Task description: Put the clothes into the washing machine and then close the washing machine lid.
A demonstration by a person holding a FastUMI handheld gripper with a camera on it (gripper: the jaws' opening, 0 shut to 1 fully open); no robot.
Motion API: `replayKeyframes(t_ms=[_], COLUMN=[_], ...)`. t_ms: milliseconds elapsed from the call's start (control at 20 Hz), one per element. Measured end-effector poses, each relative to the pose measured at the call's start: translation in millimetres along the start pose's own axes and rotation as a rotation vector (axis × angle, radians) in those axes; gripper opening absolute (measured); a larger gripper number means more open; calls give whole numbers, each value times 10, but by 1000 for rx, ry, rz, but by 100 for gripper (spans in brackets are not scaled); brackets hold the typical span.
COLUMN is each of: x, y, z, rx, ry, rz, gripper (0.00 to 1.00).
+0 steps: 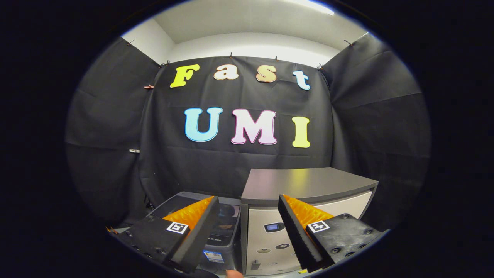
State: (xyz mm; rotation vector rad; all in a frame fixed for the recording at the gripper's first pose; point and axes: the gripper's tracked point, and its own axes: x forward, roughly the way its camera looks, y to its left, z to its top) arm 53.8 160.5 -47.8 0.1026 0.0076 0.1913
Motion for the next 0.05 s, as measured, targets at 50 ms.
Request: replayKeyframes(t_ms=[50], x=[-4], y=[-7], z=[-7], rx=[1], ry=[1], rz=[-1], gripper=[96])
